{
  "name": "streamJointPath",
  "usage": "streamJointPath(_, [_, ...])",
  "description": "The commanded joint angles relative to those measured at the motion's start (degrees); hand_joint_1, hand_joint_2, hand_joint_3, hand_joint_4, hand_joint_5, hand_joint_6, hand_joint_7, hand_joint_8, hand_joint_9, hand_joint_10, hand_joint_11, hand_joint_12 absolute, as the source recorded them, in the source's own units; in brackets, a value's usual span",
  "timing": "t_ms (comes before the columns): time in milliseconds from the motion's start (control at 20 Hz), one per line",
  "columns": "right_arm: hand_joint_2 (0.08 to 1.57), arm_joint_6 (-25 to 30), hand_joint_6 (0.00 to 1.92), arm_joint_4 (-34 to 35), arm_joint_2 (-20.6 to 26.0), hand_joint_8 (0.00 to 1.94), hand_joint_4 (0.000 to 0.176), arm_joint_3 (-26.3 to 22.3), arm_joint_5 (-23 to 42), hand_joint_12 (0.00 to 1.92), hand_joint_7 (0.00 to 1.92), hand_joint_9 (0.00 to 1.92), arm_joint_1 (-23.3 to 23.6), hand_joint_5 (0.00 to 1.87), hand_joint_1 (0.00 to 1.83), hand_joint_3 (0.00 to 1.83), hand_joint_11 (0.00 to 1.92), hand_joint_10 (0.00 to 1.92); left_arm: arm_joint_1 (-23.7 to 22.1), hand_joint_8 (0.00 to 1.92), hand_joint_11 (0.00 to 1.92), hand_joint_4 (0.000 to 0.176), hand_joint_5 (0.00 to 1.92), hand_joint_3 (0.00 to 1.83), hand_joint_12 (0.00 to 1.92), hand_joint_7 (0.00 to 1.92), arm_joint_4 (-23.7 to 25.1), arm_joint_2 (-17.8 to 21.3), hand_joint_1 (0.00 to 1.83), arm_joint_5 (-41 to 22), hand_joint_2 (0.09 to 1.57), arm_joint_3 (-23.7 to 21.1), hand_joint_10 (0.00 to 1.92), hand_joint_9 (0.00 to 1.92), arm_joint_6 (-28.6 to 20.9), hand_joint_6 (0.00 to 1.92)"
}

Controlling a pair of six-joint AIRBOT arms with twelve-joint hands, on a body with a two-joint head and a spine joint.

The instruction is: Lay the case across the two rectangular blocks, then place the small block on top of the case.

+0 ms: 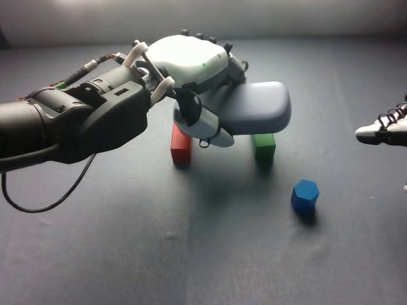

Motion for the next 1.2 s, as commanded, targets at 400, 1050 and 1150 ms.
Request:
streamJointPath(400, [1.33, 0.2, 0.00, 1.8, -0.2, 0.00, 0.000, 0.3, 6.4, 0.87, 0.40, 0.37, 0.7, 0.38, 0.76, 0.00, 0.05, 0.00, -0.7, 1.23, 0.76, 0.000, 0.93, 0.00, 1.26, 0.94, -2.6, -1.6, 1.24, -3.0, 1.14, 1.3, 0.33, 1.10, 4.7, 0.89])
streamJointPath(1050, [1.34, 0.2, 0.00, 1.8, -0.5, 0.00, 0.000, 0.4, 6.4, 0.91, 0.37, 0.35, 0.6, 0.36, 0.81, 0.00, 0.00, 0.00, -0.1, 1.11, 0.86, 0.000, 0.90, 0.00, 1.06, 0.97, -2.8, -0.5, 1.22, -3.4, 1.14, 0.1, 0.17, 1.20, 4.9, 1.01])
streamJointPath(1150, [1.34, 0.2, 0.00, 1.8, -0.6, 0.00, 0.000, 0.4, 6.3, 0.91, 0.38, 0.36, 0.6, 0.36, 0.80, 0.00, 0.00, 0.00, 0.0, 0.94, 0.85, 0.000, 0.95, 0.00, 1.07, 1.00, -2.8, 0.0, 1.34, -4.1, 1.11, -0.5, 1.00, 1.05, 5.0, 0.88])
